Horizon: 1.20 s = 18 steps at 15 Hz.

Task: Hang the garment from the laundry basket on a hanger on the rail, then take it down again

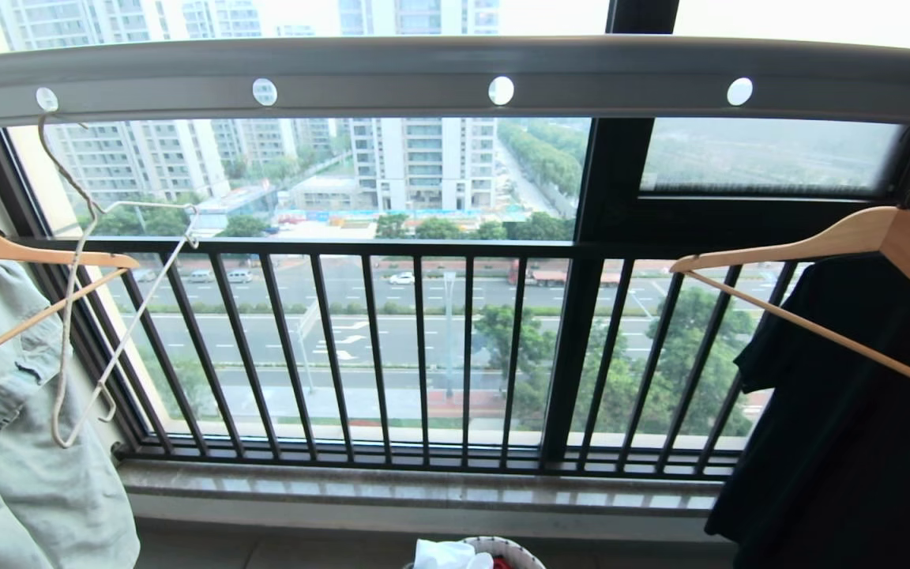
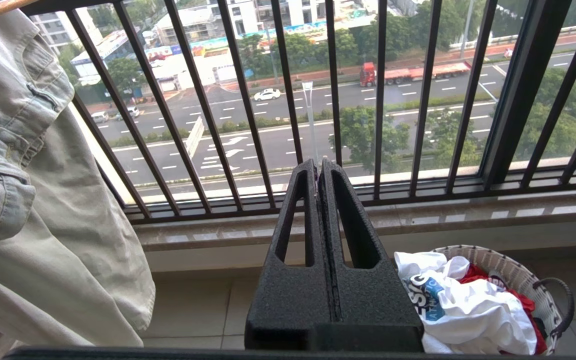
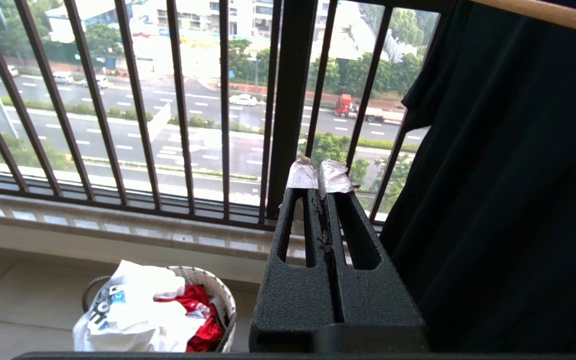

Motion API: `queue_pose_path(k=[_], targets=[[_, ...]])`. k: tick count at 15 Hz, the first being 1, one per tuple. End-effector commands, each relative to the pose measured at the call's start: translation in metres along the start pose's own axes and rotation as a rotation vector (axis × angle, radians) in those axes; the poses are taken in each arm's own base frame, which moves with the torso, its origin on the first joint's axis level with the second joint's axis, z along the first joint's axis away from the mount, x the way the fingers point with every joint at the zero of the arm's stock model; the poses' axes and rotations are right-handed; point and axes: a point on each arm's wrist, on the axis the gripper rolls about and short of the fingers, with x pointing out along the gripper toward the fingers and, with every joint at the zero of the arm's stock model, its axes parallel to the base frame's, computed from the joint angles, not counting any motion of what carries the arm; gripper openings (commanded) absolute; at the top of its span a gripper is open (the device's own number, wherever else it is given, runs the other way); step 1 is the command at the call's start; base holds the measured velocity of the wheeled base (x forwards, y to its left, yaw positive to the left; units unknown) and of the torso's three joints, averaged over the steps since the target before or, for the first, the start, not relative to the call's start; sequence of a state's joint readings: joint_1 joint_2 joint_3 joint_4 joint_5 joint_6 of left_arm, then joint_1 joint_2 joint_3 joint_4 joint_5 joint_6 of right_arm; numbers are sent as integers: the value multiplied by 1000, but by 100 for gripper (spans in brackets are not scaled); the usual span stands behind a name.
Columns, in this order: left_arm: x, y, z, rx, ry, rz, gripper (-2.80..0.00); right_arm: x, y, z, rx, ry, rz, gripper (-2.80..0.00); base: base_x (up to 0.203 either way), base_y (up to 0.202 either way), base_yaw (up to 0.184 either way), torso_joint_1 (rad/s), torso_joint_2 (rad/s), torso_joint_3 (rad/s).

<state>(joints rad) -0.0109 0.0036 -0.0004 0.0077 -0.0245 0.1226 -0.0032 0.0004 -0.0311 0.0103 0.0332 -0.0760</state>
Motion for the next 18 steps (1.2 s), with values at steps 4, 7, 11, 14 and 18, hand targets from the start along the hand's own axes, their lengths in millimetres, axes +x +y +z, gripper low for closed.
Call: queue_pose_path(k=[4,7,11,14,18], targets=[[0,0,0,-32,0,2,-280,2,1,-8,2,28,3,-280,0,0,0,0,0,0],[0,0,0,-60,-1,2,-280,2,0,-8,3,26,3,-280,0,0,0,0,0,0],[0,0,0,-93,-1,3,-280,2,1,-8,3,27,2,-280,0,0,0,0,0,0],[0,0,0,-93,-1,3,-280,2,0,-8,3,27,3,-280,0,0,0,0,0,0],[0,0,0,-93,-1,3,-280,2,1,-8,10,28,3,-280,0,0,0,0,0,0]])
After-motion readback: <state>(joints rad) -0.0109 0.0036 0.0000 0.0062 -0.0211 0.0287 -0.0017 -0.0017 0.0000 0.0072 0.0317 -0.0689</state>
